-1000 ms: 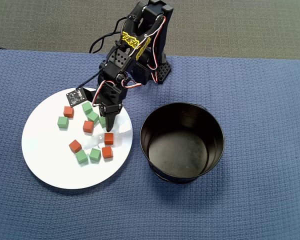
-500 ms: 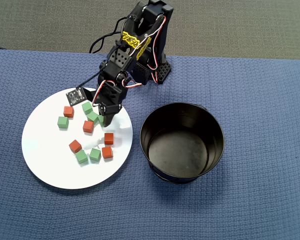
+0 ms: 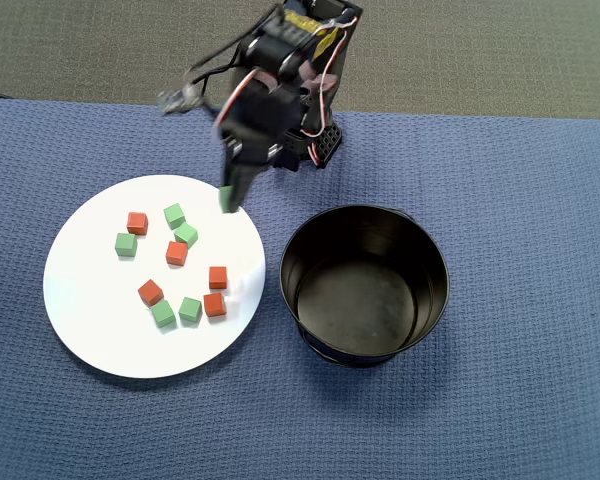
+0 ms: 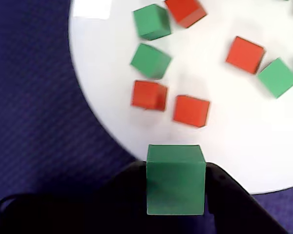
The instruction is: Pick up the green cubes from the white plate and place them in the black recipient
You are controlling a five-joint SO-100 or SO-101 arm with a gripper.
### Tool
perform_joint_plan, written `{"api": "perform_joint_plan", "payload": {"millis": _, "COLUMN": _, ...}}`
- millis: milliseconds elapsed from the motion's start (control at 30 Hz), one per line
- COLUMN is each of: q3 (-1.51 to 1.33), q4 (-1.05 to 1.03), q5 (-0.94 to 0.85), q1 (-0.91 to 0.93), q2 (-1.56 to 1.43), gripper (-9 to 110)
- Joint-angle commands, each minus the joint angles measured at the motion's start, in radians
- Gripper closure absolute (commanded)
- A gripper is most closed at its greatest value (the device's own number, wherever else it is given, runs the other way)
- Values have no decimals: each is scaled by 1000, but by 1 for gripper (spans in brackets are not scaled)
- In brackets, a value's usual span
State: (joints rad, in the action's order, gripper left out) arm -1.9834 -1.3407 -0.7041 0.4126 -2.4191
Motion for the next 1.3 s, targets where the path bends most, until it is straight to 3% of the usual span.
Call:
{"api": "perform_joint_plan", "payload": {"millis": 0, "q3": 140, "q4": -78, "q5": 196, "q1": -232, "q2": -54, "gripper": 102}}
{"api": "perform_joint_plan", "payload": {"millis": 200, "q3": 196, "q4": -31, "q5": 403, "q1": -505, "q2": 146, "gripper": 102}}
{"api": "perform_joint_plan", "payload": {"millis": 367, "q3": 206, "q4": 43, "q5": 476, "q1": -635, "q2": 314, "gripper": 102}}
{"api": "perform_joint_plan", "payload": {"millis": 400, "q3": 207, "q4": 58, "q5": 474, "q1": -658, "q2": 350, "gripper": 97}}
{"api": "perform_joint_plan", "payload": {"millis": 467, "q3": 209, "q4": 86, "q5": 471, "q1": -704, "q2": 411, "gripper": 73}}
{"api": "perform_joint_plan", "payload": {"millis": 500, "q3": 213, "q4": 87, "q5": 471, "q1": -721, "q2": 428, "gripper": 69}}
{"api": "perform_joint_plan", "payload": {"millis": 700, "q3": 295, "q4": -52, "q5": 394, "q1": -690, "q2": 325, "gripper": 70}}
{"api": "perform_joint_plan", "payload": {"millis": 833, "q3": 348, "q4": -201, "q5": 169, "q1": -517, "q2": 249, "gripper": 77}}
{"api": "perform_joint_plan", "payload": {"millis": 933, "q3": 291, "q4": -222, "q5": -133, "q1": -308, "q2": 212, "gripper": 79}}
{"api": "perform_joint_plan", "payload": {"millis": 1067, "q3": 140, "q4": -118, "q5": -618, "q1": -40, "q2": 204, "gripper": 78}}
{"api": "perform_joint_plan", "payload": {"millis": 1267, "q3": 43, "q4": -28, "q5": -1054, "q1": 184, "q2": 242, "gripper": 79}}
